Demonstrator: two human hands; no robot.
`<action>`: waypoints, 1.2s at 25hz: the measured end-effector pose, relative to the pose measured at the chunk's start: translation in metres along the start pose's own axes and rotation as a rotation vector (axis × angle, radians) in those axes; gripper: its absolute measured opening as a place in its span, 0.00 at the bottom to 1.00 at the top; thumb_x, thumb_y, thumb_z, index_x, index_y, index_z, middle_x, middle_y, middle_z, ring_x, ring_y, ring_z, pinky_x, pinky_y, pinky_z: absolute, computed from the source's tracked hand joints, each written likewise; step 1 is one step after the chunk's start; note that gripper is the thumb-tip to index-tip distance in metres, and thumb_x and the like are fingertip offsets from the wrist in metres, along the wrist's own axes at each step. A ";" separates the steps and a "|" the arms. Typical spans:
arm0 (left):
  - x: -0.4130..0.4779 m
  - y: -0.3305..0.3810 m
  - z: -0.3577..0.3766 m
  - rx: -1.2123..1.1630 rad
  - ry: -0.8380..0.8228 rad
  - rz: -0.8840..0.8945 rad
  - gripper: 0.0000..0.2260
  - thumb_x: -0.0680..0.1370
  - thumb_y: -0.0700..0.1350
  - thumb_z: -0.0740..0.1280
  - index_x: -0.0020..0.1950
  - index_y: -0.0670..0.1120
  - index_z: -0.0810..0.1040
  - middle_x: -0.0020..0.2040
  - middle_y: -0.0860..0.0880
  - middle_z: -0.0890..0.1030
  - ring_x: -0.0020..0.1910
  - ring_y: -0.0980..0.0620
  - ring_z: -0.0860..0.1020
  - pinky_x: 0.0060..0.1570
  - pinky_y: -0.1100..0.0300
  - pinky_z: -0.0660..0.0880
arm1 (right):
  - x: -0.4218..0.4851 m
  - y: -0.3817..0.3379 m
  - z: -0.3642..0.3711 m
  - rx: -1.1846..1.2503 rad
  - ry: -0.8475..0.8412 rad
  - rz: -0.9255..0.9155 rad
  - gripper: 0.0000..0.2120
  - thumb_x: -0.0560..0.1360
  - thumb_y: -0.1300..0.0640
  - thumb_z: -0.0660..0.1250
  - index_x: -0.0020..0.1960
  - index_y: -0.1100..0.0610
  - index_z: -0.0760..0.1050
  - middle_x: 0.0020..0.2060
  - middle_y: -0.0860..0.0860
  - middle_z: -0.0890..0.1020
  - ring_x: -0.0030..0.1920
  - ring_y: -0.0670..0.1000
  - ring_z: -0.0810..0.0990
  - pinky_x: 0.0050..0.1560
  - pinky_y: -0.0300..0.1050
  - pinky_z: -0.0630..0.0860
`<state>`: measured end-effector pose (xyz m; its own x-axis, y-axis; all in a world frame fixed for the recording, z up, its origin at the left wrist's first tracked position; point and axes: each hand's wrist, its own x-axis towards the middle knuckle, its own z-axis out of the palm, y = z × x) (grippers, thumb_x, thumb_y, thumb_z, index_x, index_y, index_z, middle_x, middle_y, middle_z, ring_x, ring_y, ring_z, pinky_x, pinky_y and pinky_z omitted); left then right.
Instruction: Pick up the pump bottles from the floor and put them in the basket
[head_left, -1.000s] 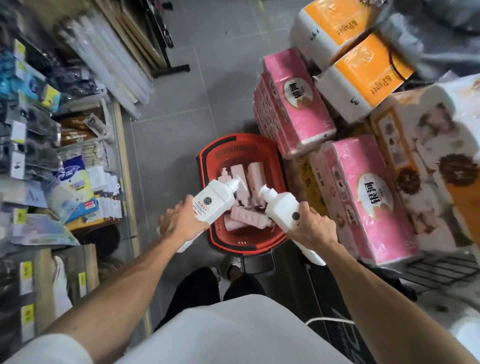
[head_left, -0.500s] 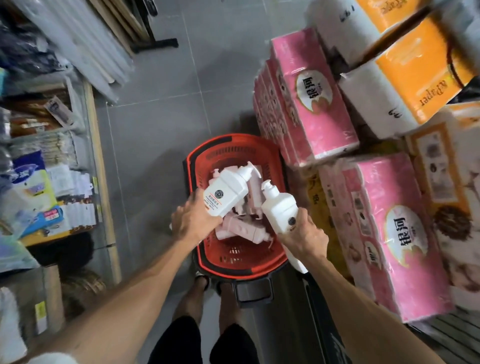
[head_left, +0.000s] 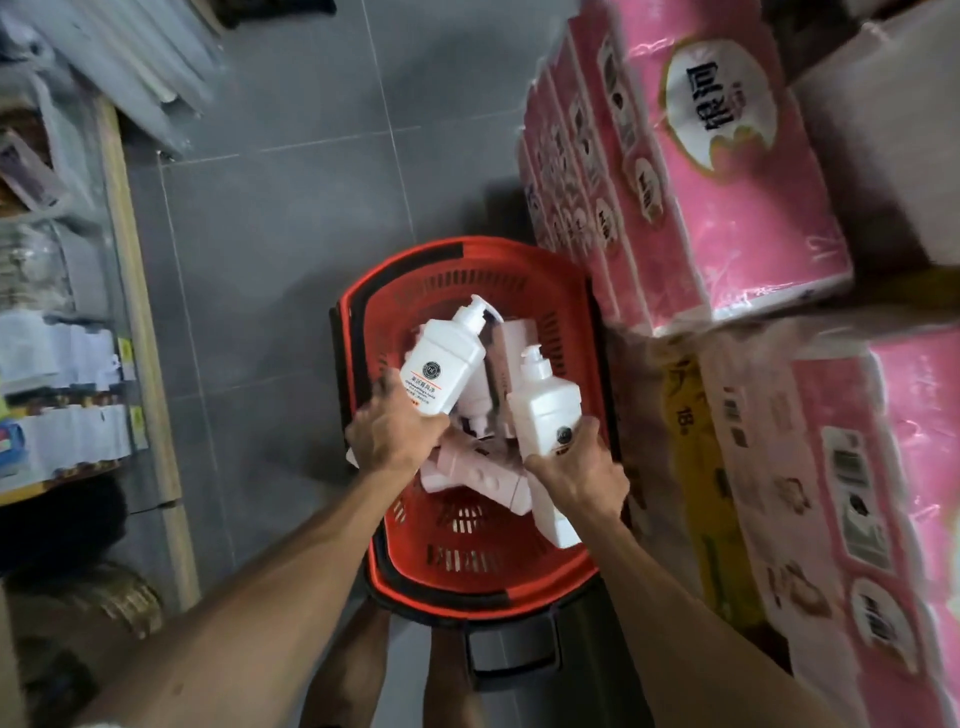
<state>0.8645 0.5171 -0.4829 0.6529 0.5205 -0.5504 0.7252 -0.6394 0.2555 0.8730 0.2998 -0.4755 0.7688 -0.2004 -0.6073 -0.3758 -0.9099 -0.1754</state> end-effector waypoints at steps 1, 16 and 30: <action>0.010 0.000 0.012 -0.013 -0.005 -0.014 0.35 0.66 0.57 0.76 0.67 0.45 0.67 0.61 0.43 0.78 0.56 0.36 0.79 0.52 0.48 0.73 | 0.010 -0.002 0.010 0.011 -0.001 0.009 0.30 0.65 0.40 0.72 0.55 0.51 0.59 0.51 0.54 0.82 0.51 0.63 0.81 0.51 0.54 0.72; 0.141 -0.006 0.129 -0.016 -0.008 -0.065 0.33 0.69 0.57 0.75 0.66 0.44 0.65 0.60 0.40 0.79 0.58 0.34 0.78 0.55 0.45 0.71 | 0.107 -0.029 0.138 0.096 -0.067 0.079 0.34 0.61 0.37 0.73 0.58 0.52 0.62 0.50 0.52 0.82 0.50 0.60 0.82 0.46 0.49 0.68; 0.175 0.011 0.107 0.195 0.023 0.293 0.18 0.77 0.50 0.68 0.65 0.51 0.73 0.61 0.45 0.79 0.56 0.36 0.78 0.52 0.48 0.72 | 0.126 -0.054 0.150 0.150 0.089 0.011 0.19 0.74 0.46 0.66 0.61 0.50 0.68 0.56 0.50 0.78 0.51 0.59 0.81 0.46 0.48 0.70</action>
<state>0.9633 0.5411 -0.6617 0.8334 0.3104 -0.4572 0.4523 -0.8585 0.2416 0.9128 0.3782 -0.6590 0.8045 -0.2477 -0.5398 -0.4523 -0.8446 -0.2865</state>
